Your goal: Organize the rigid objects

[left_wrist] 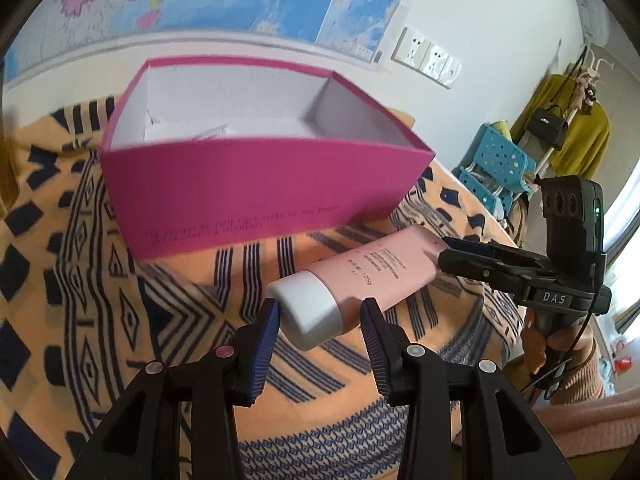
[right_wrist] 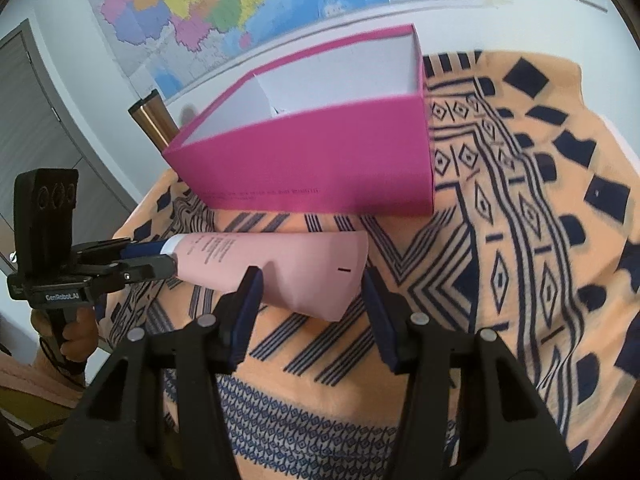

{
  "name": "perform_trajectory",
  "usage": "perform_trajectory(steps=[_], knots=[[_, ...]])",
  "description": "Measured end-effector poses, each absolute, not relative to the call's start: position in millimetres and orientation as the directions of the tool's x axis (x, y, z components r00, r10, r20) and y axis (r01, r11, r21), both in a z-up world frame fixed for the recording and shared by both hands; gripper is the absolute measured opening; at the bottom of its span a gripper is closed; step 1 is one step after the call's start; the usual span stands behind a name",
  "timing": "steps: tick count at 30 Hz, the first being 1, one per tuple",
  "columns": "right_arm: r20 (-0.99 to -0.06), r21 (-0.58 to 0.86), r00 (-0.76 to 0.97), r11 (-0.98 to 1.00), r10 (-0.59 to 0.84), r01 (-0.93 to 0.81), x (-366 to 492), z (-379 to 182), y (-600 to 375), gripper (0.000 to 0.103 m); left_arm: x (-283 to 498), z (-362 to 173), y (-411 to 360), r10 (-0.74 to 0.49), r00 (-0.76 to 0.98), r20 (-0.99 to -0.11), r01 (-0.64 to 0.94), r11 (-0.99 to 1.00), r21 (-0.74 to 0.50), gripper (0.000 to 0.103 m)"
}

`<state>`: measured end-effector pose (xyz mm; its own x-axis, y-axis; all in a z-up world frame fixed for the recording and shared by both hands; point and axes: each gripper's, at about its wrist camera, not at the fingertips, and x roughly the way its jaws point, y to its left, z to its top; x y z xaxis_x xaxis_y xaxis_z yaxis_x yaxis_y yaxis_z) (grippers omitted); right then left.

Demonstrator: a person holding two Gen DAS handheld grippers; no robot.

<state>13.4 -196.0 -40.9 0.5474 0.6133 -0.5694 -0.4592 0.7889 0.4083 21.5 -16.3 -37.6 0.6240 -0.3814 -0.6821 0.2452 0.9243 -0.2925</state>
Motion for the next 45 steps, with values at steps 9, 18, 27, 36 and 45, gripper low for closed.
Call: perform_trajectory(steps=[9,18,27,36,45], knots=[[-0.536,0.382,0.591,0.798,0.602,-0.466,19.1,-21.5,-200.4,0.054,30.2,-15.0,-20.6,-0.368,0.665,-0.65,0.265,0.93,-0.255,0.043],[-0.513,0.365,0.619,0.804,0.595,-0.469,25.3,-9.1,-203.3,0.054,35.3,-1.1,-22.0,-0.363,0.689,-0.628,0.273,0.932,-0.238,0.043],[-0.499,0.354,0.636,0.808,0.589,-0.47,31.2,0.3,-205.9,0.054,39.4,9.5,-23.3,-0.36,0.709,-0.607,0.28,0.933,-0.226,0.043],[-0.494,0.34,0.646,0.813,0.582,-0.472,37.3,6.3,-207.3,0.054,44.3,15.9,-24.6,-0.361,0.717,-0.596,0.285,0.932,-0.222,0.046],[-0.488,0.329,0.654,0.816,0.579,-0.476,44.3,11.8,-209.0,0.054,49.4,20.8,-24.8,-0.359,0.724,-0.589,0.286,0.933,-0.217,0.046]])
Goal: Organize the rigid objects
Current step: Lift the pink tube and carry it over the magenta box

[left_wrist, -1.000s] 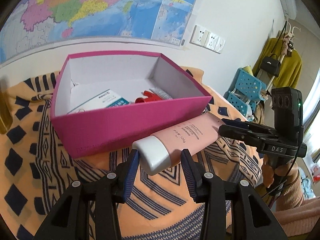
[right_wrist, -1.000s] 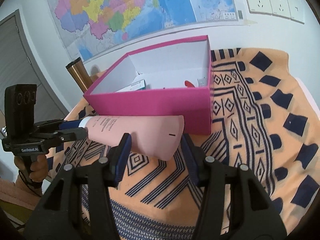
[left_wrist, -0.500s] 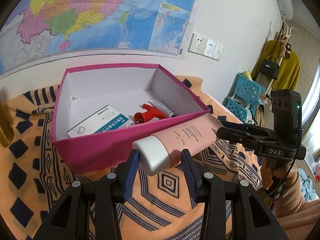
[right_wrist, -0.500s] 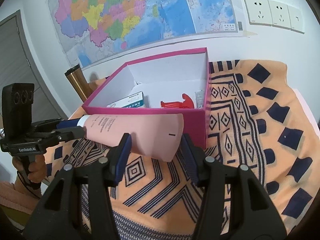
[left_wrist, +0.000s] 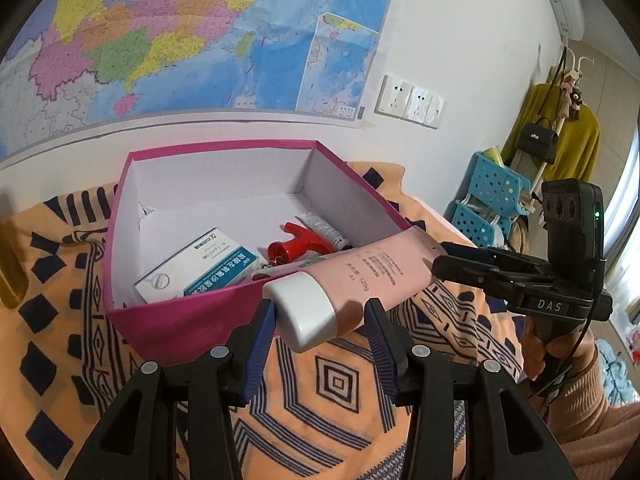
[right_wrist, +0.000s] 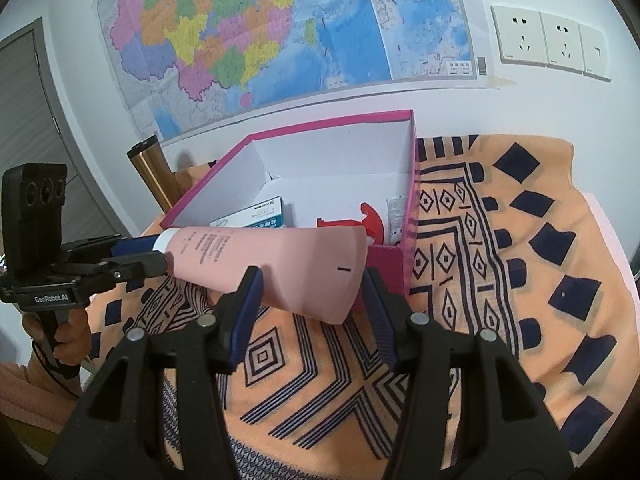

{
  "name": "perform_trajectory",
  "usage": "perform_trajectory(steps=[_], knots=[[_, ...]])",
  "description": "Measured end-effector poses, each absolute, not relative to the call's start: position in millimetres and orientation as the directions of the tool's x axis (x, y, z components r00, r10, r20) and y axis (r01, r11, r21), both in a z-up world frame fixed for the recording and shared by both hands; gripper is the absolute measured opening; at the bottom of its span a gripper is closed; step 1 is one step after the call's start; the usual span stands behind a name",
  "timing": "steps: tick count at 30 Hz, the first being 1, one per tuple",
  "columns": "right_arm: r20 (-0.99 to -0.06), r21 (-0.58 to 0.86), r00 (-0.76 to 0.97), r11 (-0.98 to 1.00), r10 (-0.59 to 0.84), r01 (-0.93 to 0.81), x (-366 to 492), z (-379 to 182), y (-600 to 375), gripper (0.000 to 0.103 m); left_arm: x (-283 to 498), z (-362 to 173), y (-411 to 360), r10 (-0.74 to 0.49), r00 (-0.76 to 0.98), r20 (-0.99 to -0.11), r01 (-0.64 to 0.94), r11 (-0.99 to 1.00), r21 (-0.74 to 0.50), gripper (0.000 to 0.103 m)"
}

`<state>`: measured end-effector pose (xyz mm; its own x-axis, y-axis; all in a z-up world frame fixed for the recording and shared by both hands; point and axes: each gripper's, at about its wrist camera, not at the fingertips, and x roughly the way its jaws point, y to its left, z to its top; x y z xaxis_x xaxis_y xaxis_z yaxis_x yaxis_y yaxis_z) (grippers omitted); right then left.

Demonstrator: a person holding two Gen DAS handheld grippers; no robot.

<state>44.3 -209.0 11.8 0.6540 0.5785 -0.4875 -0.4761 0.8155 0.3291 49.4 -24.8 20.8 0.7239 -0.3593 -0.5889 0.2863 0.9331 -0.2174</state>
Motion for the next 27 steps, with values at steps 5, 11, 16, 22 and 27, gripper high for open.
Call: perform_trajectory(steps=[5,11,16,22,27], knots=[[-0.485,0.32,0.661,0.82,0.572,-0.475,47.4,15.8,-210.4,0.054,54.6,23.2,-25.7,-0.358,0.726,-0.587,0.289,0.934,-0.212,0.046],[-0.478,0.314,0.669,0.822,0.569,-0.474,51.7,20.0,-212.9,0.054,61.3,25.7,-26.3,-0.359,0.727,-0.585,0.292,0.933,-0.21,0.046],[-0.475,0.307,0.673,0.824,0.567,-0.477,55.9,22.8,-213.6,0.054,63.2,27.2,-26.1,-0.36,0.726,-0.586,0.293,0.933,-0.21,0.046],[-0.473,0.303,0.675,0.824,0.566,-0.478,60.2,24.0,-213.4,0.054,68.0,30.2,-26.3,-0.354,0.73,-0.584,0.29,0.935,-0.205,0.046],[-0.472,0.304,0.676,0.824,0.566,-0.478,62.4,24.7,-214.1,0.054,69.6,30.9,-25.8,-0.355,0.73,-0.584,0.29,0.935,-0.205,0.046]])
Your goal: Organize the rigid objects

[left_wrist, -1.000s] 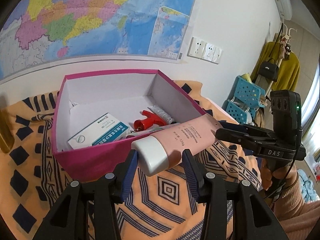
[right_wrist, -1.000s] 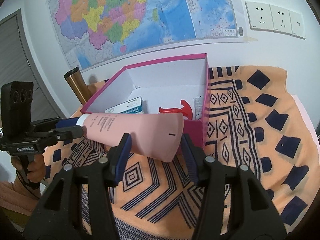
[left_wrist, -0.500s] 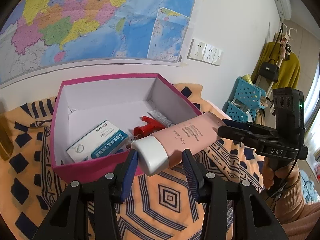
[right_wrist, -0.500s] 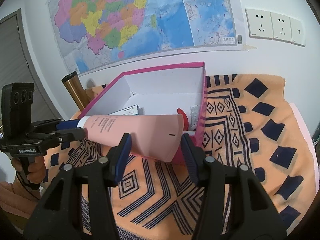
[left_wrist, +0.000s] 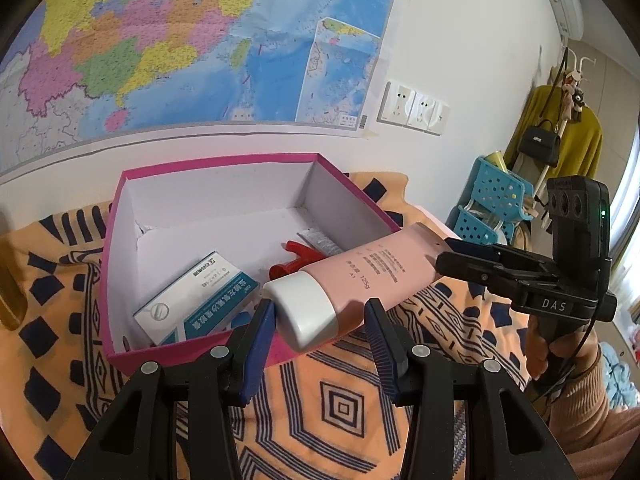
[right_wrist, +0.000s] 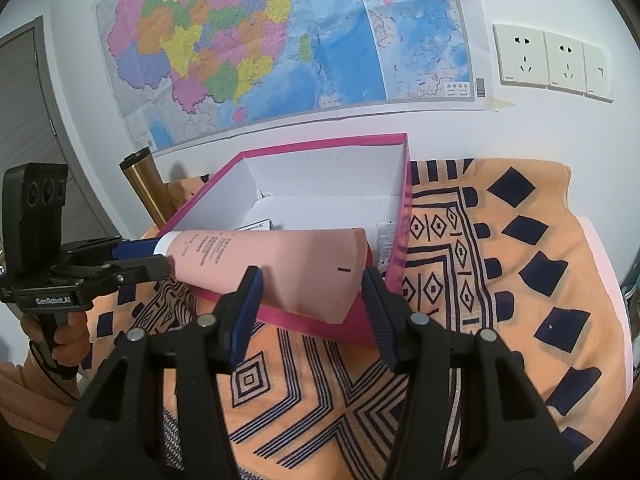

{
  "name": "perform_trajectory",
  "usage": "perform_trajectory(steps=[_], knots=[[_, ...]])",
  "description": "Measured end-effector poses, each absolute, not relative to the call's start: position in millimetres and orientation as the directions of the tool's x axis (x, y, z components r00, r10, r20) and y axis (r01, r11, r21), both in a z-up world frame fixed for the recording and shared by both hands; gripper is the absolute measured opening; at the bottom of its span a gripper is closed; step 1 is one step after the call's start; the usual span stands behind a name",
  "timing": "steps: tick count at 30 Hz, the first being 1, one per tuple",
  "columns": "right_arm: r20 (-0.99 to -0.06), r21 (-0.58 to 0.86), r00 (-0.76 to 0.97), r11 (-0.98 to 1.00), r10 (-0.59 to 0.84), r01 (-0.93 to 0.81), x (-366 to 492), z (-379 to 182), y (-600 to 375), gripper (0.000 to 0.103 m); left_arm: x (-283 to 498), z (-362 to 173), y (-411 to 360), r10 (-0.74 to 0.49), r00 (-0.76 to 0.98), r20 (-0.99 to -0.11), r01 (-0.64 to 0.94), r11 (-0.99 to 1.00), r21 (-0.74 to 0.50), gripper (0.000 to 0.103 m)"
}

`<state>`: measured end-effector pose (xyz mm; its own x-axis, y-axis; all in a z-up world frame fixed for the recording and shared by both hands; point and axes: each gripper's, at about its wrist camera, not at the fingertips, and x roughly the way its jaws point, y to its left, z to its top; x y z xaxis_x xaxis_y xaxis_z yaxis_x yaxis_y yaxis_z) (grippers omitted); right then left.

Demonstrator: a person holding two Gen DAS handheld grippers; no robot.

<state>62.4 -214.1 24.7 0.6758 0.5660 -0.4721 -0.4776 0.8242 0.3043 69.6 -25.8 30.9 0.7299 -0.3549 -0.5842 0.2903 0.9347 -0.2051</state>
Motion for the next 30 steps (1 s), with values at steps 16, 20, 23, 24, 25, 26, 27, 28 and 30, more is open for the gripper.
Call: perform_trajectory(steps=[16,20,23,24,25,26,27,28,30], knots=[[-0.47,0.299,0.682,0.828,0.56,-0.474,73.9,27.9,-217.7,0.054,80.9,33.9,-25.0,-0.352,0.731,-0.585,0.281,0.936,-0.212,0.046],[-0.469,0.3,0.682,0.827,0.562,-0.475,73.8,27.9,-216.9,0.054,82.9,34.0,-24.4,-0.351,0.731,-0.585,0.277,0.936,-0.215,0.046],[-0.469,0.3,0.681,0.827,0.562,-0.475,76.3,28.4,-216.3,0.054,83.5,33.4,-23.7,-0.349,0.732,-0.585,0.274,0.937,-0.217,0.046],[-0.469,0.299,0.682,0.827,0.561,-0.475,75.9,28.4,-216.2,0.054,82.9,33.0,-23.9,-0.349,0.732,-0.585,0.273,0.937,-0.217,0.046],[-0.469,0.299,0.682,0.828,0.561,-0.475,75.7,28.3,-216.1,0.054,83.0,32.9,-23.7,-0.349,0.732,-0.585,0.272,0.937,-0.218,0.046],[-0.469,0.299,0.682,0.828,0.561,-0.475,75.9,28.2,-216.1,0.054,83.5,32.9,-23.7,-0.348,0.732,-0.585,0.271,0.938,-0.218,0.046],[-0.469,0.299,0.682,0.828,0.561,-0.475,75.5,28.2,-216.1,0.054,83.4,32.9,-23.6,-0.347,0.733,-0.585,0.27,0.938,-0.218,0.046],[-0.468,0.299,0.683,0.828,0.561,-0.475,75.7,28.2,-216.1,0.054,84.1,32.8,-23.7,-0.347,0.733,-0.586,0.27,0.938,-0.218,0.046],[-0.468,0.299,0.682,0.828,0.561,-0.475,76.7,28.3,-215.6,0.054,84.1,32.3,-23.2,-0.346,0.733,-0.586,0.268,0.938,-0.219,0.046]])
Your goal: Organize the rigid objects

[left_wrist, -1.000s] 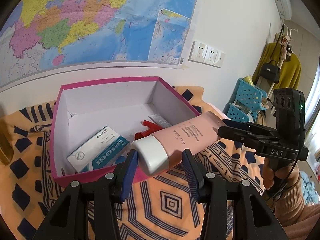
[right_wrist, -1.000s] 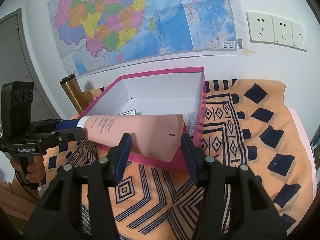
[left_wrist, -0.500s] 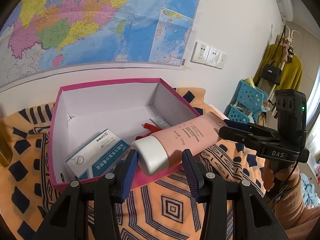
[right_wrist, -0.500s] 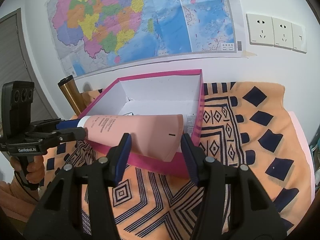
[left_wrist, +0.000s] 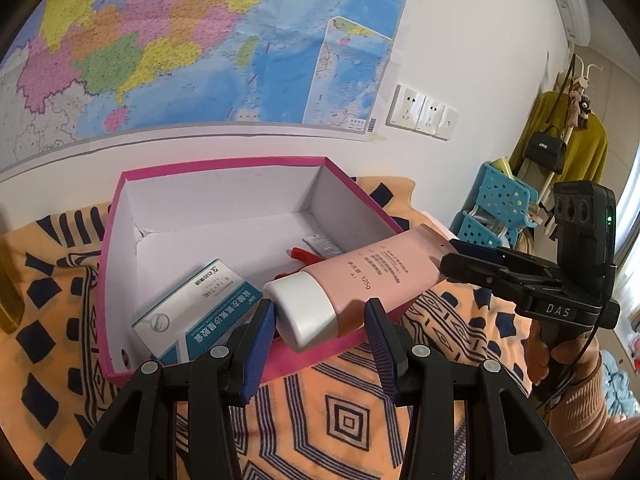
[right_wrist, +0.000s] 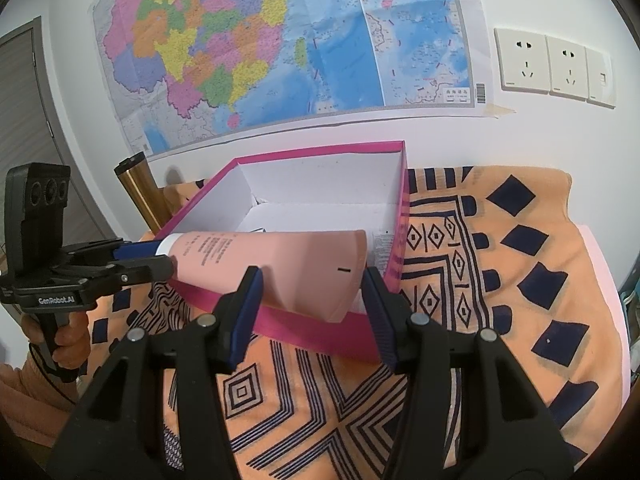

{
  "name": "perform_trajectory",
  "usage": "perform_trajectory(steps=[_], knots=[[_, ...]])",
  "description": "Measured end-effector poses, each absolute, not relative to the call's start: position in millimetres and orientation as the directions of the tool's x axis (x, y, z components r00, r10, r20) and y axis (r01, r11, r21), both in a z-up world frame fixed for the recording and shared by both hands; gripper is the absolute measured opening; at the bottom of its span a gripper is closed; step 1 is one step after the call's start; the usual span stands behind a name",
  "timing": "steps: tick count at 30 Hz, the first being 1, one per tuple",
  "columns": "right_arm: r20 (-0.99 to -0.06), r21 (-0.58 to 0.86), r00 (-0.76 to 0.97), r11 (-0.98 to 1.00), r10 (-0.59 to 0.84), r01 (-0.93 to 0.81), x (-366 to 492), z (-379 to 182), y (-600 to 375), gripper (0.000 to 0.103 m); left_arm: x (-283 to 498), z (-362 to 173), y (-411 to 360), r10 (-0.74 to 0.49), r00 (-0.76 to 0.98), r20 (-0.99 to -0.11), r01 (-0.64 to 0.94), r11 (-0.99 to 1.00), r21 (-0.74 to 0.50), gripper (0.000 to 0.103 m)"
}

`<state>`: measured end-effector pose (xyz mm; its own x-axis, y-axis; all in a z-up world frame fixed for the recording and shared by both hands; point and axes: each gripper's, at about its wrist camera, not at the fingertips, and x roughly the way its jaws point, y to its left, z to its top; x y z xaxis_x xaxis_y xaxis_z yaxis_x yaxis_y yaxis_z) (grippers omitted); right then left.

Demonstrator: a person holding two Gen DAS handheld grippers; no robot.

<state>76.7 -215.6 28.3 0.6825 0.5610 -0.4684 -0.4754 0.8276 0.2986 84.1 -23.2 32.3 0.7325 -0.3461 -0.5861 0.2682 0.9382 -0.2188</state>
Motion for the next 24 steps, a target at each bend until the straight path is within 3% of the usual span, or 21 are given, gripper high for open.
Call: perform_trajectory(steps=[24], knots=[[-0.469,0.293,0.684,0.829,0.559,-0.477,86.6,30.0,-209.2,0.054,93.7,28.8,-15.3,-0.34,0.729,-0.594,0.245,0.94,-0.238,0.046]])
